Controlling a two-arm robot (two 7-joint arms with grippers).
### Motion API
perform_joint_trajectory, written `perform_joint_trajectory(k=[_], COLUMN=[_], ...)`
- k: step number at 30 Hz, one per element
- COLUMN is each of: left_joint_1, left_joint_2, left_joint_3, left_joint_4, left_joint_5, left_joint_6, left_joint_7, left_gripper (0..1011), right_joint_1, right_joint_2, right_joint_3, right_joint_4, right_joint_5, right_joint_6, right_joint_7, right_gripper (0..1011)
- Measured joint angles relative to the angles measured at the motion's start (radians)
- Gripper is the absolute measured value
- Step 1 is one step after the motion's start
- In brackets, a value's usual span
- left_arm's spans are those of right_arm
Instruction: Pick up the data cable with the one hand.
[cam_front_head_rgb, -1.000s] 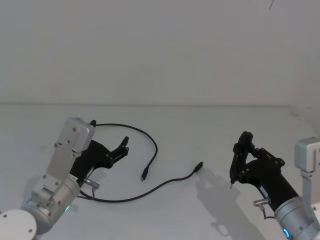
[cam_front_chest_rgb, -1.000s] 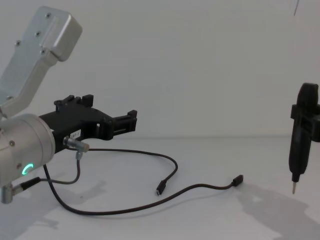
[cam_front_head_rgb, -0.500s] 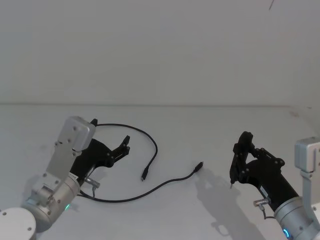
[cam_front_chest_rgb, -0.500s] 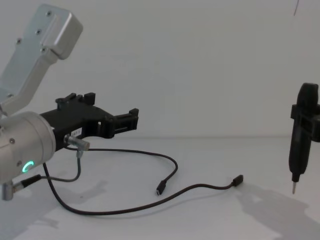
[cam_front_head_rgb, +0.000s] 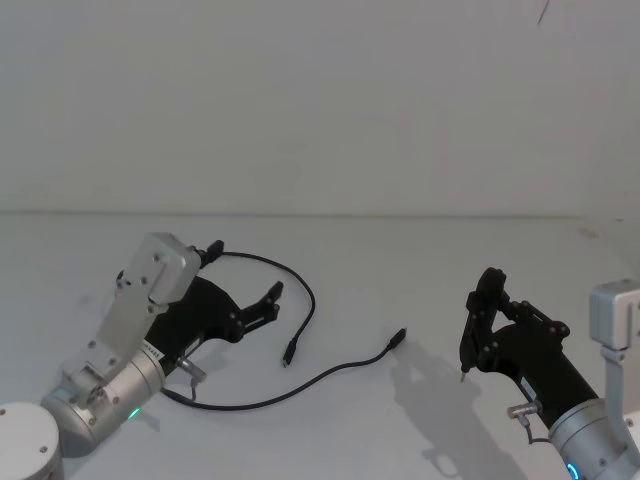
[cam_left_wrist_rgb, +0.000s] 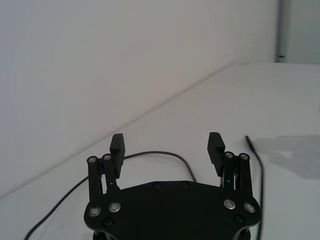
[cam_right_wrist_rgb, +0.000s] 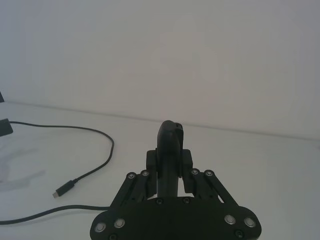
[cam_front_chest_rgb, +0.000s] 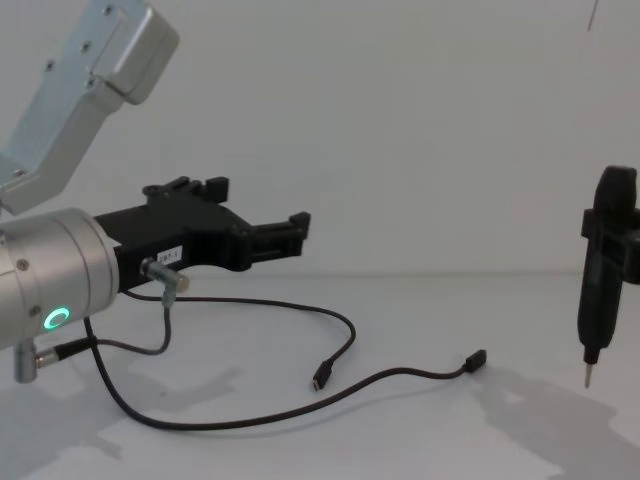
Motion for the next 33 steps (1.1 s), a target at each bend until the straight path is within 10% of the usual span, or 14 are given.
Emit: perform_joint_trajectory(k=[18, 33], left_joint_1=[-0.024, -0.069], left_joint_2=[0.027, -0.005], left_joint_3=[0.051, 0.096], left_joint_4=[0.034, 0.136], left_joint_5=[-0.088, -0.096], left_joint_6=[0.051, 0.126], left_joint_7=[-0.231, -0.312], left_gripper=[1000, 1000], right_joint_1=[0.0, 0.0], right_joint_2=[0.0, 0.0], right_joint_3=[0.0, 0.0], right_joint_4=[0.0, 0.0], right_joint_5=[0.0, 0.0], right_joint_6=[0.0, 0.0], right_joint_7=[0.0, 0.0], right_gripper=[279, 279])
